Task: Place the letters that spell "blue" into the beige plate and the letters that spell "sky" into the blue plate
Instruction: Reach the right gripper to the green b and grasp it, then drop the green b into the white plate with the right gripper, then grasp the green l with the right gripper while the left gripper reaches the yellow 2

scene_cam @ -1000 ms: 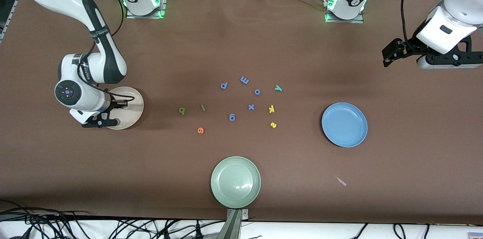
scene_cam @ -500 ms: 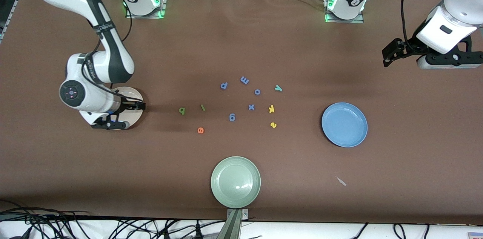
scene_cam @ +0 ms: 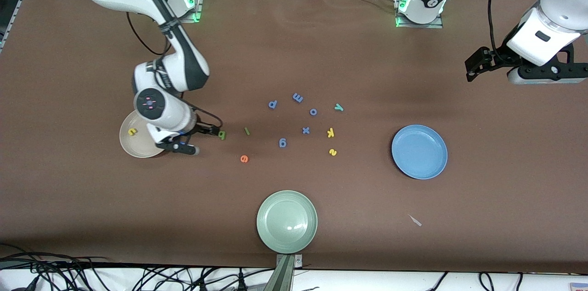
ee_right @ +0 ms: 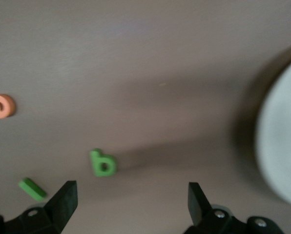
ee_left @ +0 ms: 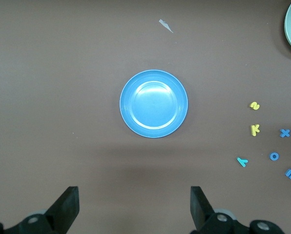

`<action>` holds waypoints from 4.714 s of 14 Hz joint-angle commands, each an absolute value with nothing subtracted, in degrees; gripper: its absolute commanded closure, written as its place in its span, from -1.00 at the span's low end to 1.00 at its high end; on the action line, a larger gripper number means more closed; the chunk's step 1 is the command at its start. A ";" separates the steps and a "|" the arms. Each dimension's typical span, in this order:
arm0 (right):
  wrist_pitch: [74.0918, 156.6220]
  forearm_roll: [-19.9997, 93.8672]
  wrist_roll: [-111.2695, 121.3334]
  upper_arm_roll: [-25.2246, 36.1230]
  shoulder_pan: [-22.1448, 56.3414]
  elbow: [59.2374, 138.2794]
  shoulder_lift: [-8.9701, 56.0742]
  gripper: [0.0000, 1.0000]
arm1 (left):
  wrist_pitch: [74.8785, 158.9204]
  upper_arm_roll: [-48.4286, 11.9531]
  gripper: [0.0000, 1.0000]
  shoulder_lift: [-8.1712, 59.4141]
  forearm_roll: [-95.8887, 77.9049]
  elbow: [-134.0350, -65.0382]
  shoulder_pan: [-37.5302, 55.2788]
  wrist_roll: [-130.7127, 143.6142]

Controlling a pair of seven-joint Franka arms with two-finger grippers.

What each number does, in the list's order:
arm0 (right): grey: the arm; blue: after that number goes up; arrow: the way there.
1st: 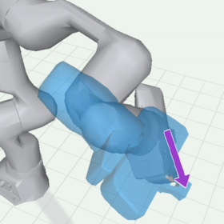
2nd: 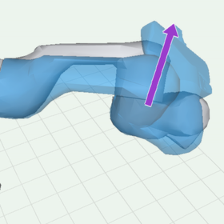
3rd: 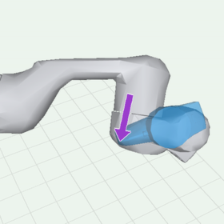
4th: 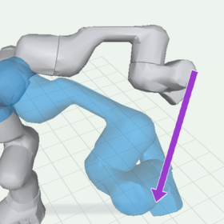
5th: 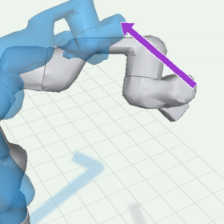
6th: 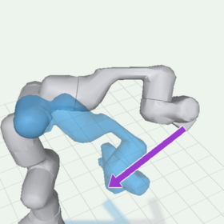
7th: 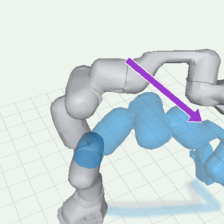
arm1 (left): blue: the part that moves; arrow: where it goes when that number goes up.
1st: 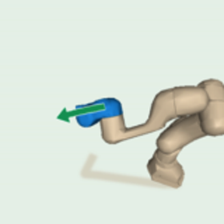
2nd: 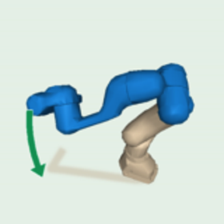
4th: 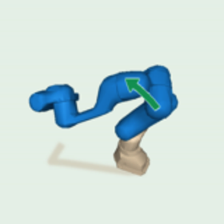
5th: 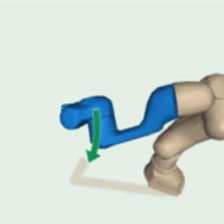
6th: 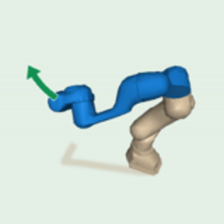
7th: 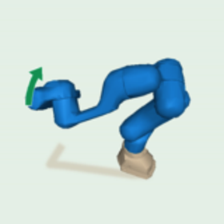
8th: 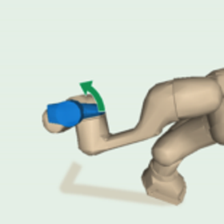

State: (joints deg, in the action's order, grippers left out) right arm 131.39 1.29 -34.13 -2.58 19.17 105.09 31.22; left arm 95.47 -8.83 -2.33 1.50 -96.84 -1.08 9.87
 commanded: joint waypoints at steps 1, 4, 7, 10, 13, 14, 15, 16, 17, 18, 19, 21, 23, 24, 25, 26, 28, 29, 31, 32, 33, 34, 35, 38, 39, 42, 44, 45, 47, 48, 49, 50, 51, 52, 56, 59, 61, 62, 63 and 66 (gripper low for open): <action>135.95 1.85 -38.83 -2.37 21.09 104.32 34.45 -1.00 | 95.36 -8.79 -1.00 -1.58 1.41 -95.45 -0.97 9.14; 137.02 1.85 -39.29 -2.29 21.71 105.64 34.98 -1.00 | 95.36 -8.79 -1.00 -1.58 1.41 -95.45 -0.97 9.14; 139.12 1.85 -39.20 -2.29 21.71 106.78 35.33 -0.90 | 95.36 -8.88 -1.00 -1.67 1.41 -95.45 -0.97 9.14; 139.48 1.85 -39.03 -2.37 21.80 107.67 35.51 -0.34 | 95.36 -8.79 -1.00 -1.58 1.41 -95.45 -0.97 9.14; 139.48 1.93 -39.02 -2.37 21.71 107.67 35.60 0.68 | 95.36 -8.79 -1.00 -1.67 1.41 -95.45 -0.97 9.14; 139.40 1.85 -38.94 -2.37 21.71 107.58 35.60 0.88 | 95.36 -8.79 -1.00 -1.67 1.41 -95.45 -1.05 9.14; 139.39 1.93 -38.94 -2.37 21.71 107.40 35.60 0.92 | 95.36 -8.79 -1.00 -1.58 1.41 -95.45 -1.05 9.14; 139.39 1.85 -38.94 -2.37 21.71 107.23 35.51 0.95 | 95.36 -8.79 -1.00 -1.67 1.41 -95.45 -1.05 9.14; 139.39 1.93 -38.85 -2.37 21.71 107.05 35.51 0.96 | 95.36 -8.79 -1.00 -1.67 1.41 -95.45 -1.05 9.14; 139.39 1.93 -38.41 -2.29 21.53 106.70 35.33 0.98 | 95.36 -8.79 -1.00 -1.58 1.32 -95.45 -1.05 9.14; 138.70 1.85 -38.23 -2.29 21.27 106.00 35.07 1.00 | 95.36 -8.79 -1.00 -1.58 1.41 -95.45 -0.97 9.14; 131.97 1.85 -36.84 -1.50 20.75 102.50 34.37 1.00 | 95.36 -8.79 -1.00 -1.58 1.41 -95.45 -0.97 9.14; 125.27 1.84 -27.56 -0.01 18.91 100.73 32.88 1.00 | 95.36 -8.79 -1.00 -1.58 1.41 -95.45 -0.97 9.14; 124.11 1.85 -23.16 1.57 18.46 100.90 31.91 1.00 | 95.36 -8.79 -1.00 -1.58 1.41 -95.45 -0.97 9.14; 122.45 1.85 -17.81 4.02 18.46 101.59 30.60 1.00 | 95.36 -8.79 -1.00 -1.58 1.41 -95.45 -0.97 9.14; 121.21 1.93 -12.71 6.13 18.37 102.21 29.98 1.00 | 95.36 -8.79 -1.00 -1.58 1.41 -95.45 -0.97 9.14; 121.11 1.93 -2.87 11.31 18.37 104.31 28.83 1.00 | 95.36 -8.79 -1.00 -1.58 1.41 -95.45 -0.88 9.05; 121.20 2.02 1.36 13.69 18.28 105.28 28.65 1.00 | 95.27 -8.88 -1.00 -1.58 1.32 -95.45 -0.88 9.14; 121.38 3.24 7.01 16.17 16.36 106.34 29.17 1.00 | 94.66 -8.96 -1.00 -1.49 1.32 -95.54 -0.70 9.23; 121.29 3.60 8.95 16.08 14.09 106.52 29.88 0.92 | 94.40 -9.40 -1.00 -1.32 1.32 -95.54 -0.62 9.23; 121.29 3.69 10.36 16.08 12.76 106.78 30.84 0.33 | 94.39 -10.10 -1.00 -0.45 1.32 -95.54 -0.70 9.23; 121.29 3.69 10.54 16.00 12.48 106.70 31.02 -0.34 | 94.39 -10.19 -1.00 0.69 1.32 -95.54 -0.53 9.23; 120.94 3.69 9.85 15.56 12.74 106.53 30.59 -0.99 | 94.39 -11.33 -1.00 3.40 1.32 -95.45 -0.44 9.23; 117.35 4.04 4.95 11.79 13.18 104.08 29.62 -1.00 | 94.83 -14.49 -1.00 11.40 1.49 -93.61 0.78 9.23; 116.73 4.04 2.92 9.78 13.18 102.93 29.62 -1.00 | 94.83 -14.68 -1.00 14.30 1.41 -92.21 1.23 9.23; 117.33 4.13 -0.79 4.76 13.10 101.51 30.06 -1.00 | 95.10 -15.82 -1.00 23.70 1.49 -84.84 5.43 12.63; 119.08 6.92 -1.23 1.34 13.27 101.16 30.23 -1.00 | 96.93 -15.82 -1.00 30.03 1.67 -79.13 7.46 22.18; 121.35 8.25 -1.49 -0.07 13.53 101.08 30.50 -1.00 | 99.03 -15.82 -1.00 32.67 1.41 -77.45 7.73 27.63; 125.58 8.44 -2.98 -0.88 15.98 101.07 31.55 -1.00 | 103.69 -15.91 -1.00 35.85 1.32 -76.38 8.43 35.13; 127.51 8.52 -3.42 -0.88 17.74 101.07 32.07 -1.00 | 105.80 -15.82 -1.00 37.08 1.49 -76.38 9.48 38.29; 129.53 8.44 -5.69 -0.88 19.58 101.07 32.60 -1.00 | 108.43 -15.65 -1.00 38.31 1.93 -76.46 11.32 43.80; 131.20 8.26 -8.24 -0.88 20.90 101.07 33.13 -1.00 | 111.24 -15.38 -1.00 39.71 2.02 -76.46 12.90 49.95; 132.61 8.26 -10.52 -0.88 22.40 101.07 33.57 -1.00 | 114.05 -15.29 -1.00 41.21 2.02 -76.46 13.62 55.23; 134.02 8.26 -12.29 -0.88 23.63 101.07 34.18 -1.00 | 117.48 -15.29 -1.00 42.53 2.11 -76.64 14.41 59.72; 137.36 7.82 -17.13 -0.79 28.47 101.86 35.86 -1.00 | 124.36 -13.46 -1.00 48.77 5.43 -76.55 18.10 67.58; 140.70 7.65 -17.84 -0.79 30.32 102.57 37.35 -1.00 | 127.52 -13.27 -0.33 50.62 6.15 -77.08 19.16 68.91; 143.16 7.38 -17.75 -0.70 30.85 104.32 37.35 -0.98 | 127.62 -13.27 -0.19 51.50 6.06 -77.26 19.34 68.99; 143.70 7.30 -17.67 -0.70 30.94 104.67 37.35 -0.86 | 127.70 -13.27 -0.19 51.68 6.06 -77.26 19.34 68.99; 143.88 7.29 -17.75 -0.70 31.02 104.59 37.35 -0.67 | 127.71 -13.27 -0.19 51.68 5.89 -77.26 19.34 69.08; 144.05 7.21 -17.75 -0.70 31.20 104.50 37.35 0.09 | 127.88 -13.18 -0.11 52.29 6.15 -77.34 20.21 69.08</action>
